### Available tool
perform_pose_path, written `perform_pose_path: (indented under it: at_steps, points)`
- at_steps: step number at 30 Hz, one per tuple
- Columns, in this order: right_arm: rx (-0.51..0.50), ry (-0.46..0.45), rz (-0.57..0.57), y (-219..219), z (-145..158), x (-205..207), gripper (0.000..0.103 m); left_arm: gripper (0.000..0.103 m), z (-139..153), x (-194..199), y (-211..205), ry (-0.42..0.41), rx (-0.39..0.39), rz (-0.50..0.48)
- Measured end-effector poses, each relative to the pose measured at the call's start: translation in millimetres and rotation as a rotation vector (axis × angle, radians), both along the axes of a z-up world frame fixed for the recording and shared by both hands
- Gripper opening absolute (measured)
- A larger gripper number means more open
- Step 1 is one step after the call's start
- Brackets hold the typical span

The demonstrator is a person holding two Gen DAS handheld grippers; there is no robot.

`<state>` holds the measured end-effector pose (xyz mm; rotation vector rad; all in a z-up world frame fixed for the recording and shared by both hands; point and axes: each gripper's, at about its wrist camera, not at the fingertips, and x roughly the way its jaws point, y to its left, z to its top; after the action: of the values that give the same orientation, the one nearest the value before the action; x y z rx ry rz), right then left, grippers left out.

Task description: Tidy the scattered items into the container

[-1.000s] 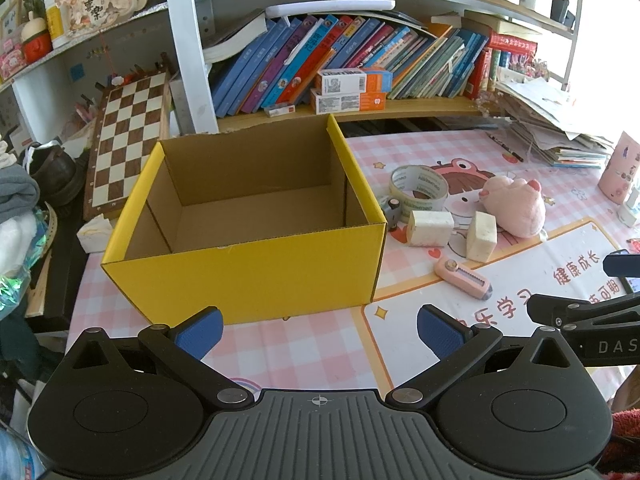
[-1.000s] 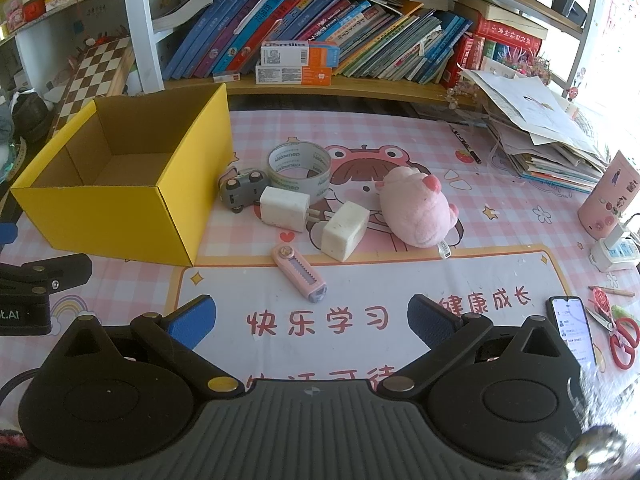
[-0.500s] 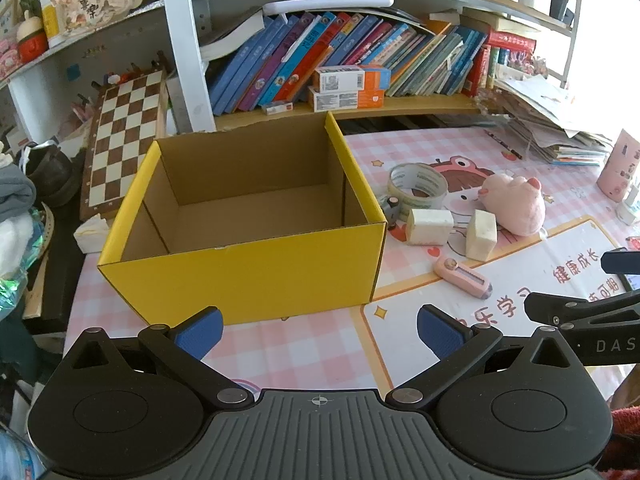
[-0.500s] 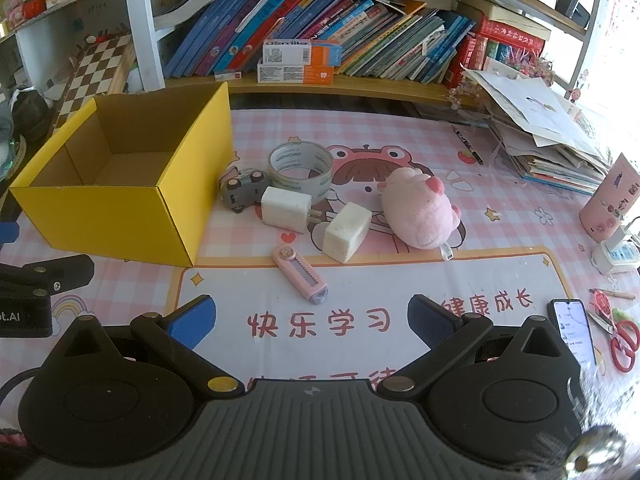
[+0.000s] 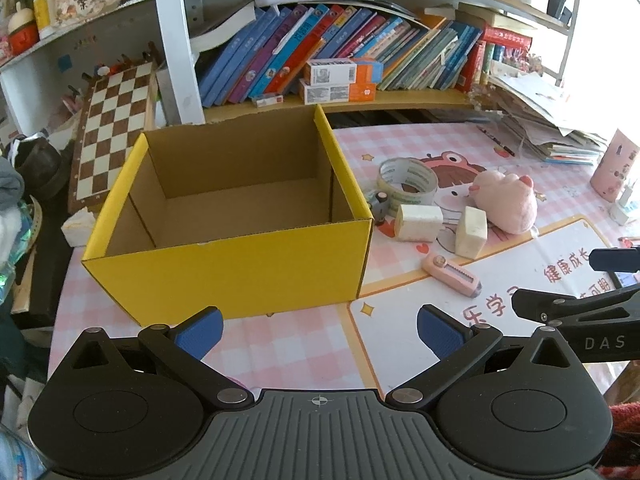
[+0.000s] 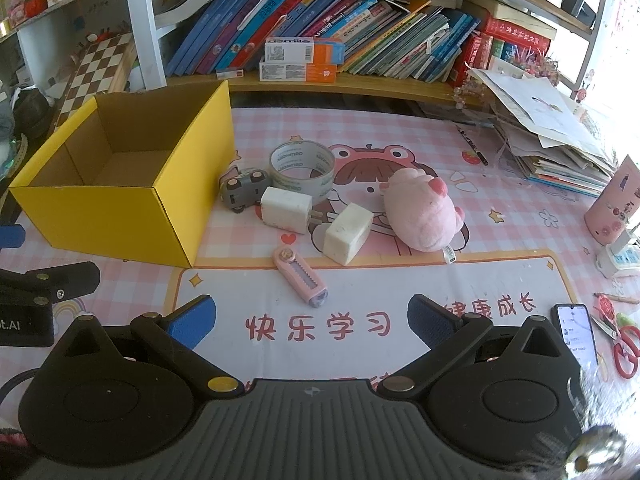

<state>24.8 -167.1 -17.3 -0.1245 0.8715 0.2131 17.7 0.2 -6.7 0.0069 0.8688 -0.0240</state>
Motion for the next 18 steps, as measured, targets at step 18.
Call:
perform_pose_path:
  at_steps: [18]
  points:
    - [0.014, 0.011, 0.045, -22, -3, 15, 0.103, 0.103, -1, 5, -27, 0.006, 0.004, -0.001]
